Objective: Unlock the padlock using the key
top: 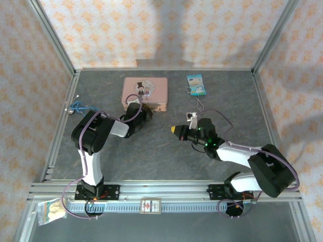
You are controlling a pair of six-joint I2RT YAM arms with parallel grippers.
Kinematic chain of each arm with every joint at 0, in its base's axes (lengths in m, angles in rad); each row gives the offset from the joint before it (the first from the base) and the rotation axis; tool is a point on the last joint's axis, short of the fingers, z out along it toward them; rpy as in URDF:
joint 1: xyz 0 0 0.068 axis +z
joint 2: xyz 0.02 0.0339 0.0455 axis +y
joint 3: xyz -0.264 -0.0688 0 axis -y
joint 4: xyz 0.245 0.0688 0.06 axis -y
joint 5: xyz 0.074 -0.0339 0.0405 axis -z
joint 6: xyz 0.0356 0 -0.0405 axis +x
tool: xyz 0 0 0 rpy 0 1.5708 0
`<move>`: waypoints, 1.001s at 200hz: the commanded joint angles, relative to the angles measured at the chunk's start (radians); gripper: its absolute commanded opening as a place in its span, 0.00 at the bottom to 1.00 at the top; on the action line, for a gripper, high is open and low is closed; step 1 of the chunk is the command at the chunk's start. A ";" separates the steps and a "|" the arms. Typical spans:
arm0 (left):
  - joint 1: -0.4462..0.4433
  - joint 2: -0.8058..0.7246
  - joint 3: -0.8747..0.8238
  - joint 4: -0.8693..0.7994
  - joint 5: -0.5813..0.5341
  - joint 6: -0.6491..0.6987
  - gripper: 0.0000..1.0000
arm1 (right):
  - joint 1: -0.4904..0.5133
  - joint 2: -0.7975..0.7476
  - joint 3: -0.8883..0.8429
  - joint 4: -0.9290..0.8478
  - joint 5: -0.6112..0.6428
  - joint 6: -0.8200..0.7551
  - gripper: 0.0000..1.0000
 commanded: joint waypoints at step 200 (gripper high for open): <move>-0.109 -0.174 -0.261 0.526 0.138 -0.513 0.00 | 0.006 0.523 0.046 0.742 -0.181 0.423 0.00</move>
